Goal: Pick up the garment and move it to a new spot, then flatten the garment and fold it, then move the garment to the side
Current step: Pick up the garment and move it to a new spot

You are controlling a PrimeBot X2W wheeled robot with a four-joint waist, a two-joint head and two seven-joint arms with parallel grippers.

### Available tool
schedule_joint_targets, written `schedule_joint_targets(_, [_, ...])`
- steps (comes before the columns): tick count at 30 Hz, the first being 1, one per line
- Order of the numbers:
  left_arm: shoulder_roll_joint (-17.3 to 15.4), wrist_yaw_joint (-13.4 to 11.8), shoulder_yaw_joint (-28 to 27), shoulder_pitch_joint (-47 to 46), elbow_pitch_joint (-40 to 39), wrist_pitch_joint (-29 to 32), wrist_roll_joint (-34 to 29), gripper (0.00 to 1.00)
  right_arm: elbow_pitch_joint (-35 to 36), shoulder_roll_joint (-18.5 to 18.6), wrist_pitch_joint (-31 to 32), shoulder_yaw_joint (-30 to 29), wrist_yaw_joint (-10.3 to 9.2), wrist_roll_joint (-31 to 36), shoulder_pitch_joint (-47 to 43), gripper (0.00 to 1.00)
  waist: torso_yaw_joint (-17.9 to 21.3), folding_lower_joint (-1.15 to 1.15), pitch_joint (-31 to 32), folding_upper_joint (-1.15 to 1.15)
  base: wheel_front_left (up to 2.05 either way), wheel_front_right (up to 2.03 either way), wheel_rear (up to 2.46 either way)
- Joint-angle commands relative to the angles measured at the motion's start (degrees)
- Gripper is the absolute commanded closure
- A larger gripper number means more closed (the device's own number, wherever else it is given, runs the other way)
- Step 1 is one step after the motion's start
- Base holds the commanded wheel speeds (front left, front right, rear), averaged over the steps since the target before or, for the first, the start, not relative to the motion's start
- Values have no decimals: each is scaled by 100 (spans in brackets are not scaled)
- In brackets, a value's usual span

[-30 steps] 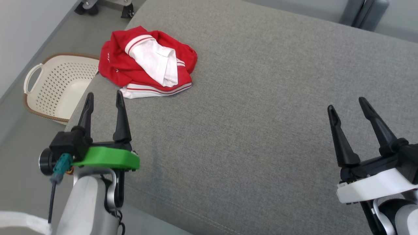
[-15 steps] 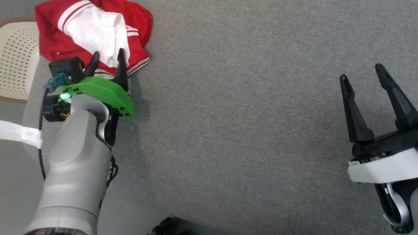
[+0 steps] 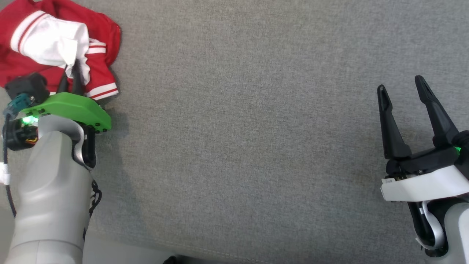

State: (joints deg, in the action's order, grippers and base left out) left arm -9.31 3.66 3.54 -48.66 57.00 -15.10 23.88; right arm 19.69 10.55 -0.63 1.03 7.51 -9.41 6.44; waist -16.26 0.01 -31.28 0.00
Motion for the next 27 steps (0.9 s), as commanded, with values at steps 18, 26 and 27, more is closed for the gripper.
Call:
schedule_joint_targets(18, [59, -245, 424, 2898, -4329, 442, -1119, 100, -791, -554, -595, 165, -4, -176, -606, 0, 1204, -1, 2050, 0, 0, 0, 0])
schedule_joint_targets(26, [403, 178, 1702, 3086, -4663, 1058, -1254, 100, -914, -671, -713, 241, -4, -257, -634, 0, 2177, -1, 2024, 0, 0, 0, 0])
schedule_joint_targets(27, [450, 212, 1884, 3021, -4646, 1095, -1243, 100, -917, -681, -727, 222, -4, -265, -633, 0, 2269, -1, 1976, 0, 0, 0, 0])
